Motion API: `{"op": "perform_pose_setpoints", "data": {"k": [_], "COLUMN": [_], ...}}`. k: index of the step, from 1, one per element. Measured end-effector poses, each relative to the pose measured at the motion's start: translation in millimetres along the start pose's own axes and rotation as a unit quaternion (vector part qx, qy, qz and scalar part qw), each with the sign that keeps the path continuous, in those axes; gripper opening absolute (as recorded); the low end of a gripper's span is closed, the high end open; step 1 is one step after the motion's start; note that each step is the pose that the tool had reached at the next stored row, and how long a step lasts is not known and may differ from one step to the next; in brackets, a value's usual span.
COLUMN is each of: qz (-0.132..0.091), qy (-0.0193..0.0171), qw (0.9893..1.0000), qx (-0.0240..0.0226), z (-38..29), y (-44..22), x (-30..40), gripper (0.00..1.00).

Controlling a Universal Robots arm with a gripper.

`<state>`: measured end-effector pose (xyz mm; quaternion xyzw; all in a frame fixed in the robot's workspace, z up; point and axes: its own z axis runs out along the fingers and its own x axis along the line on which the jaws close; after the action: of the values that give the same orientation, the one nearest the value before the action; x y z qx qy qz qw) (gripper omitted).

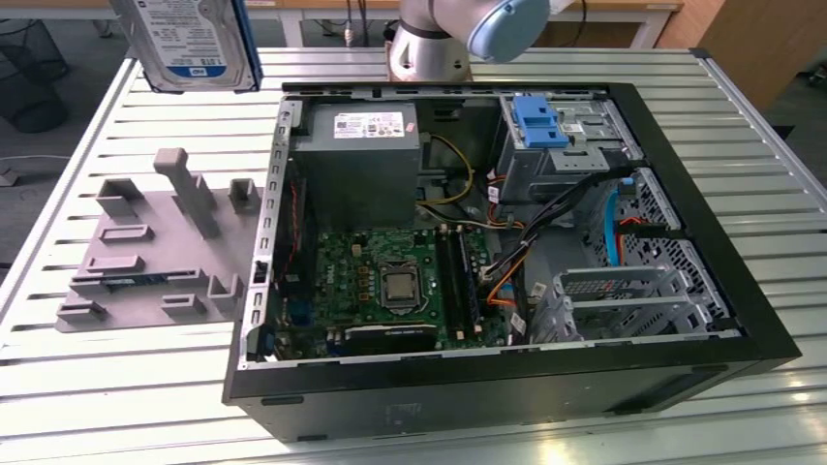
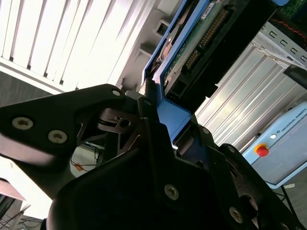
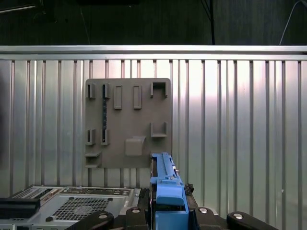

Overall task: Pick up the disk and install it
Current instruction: 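Pick up the disk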

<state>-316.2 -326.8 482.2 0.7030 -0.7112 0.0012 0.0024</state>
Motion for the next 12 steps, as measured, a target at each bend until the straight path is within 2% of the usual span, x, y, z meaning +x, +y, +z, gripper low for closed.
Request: {"op": "perform_pose_setpoints", "data": {"k": [12], "qz": [0.0], "qy": [0.0], "qw": [1.0], "qx": [0.0], "z": [-0.1], "y": [-29.0], "x": [-0.4], "gripper": [0.36]}}
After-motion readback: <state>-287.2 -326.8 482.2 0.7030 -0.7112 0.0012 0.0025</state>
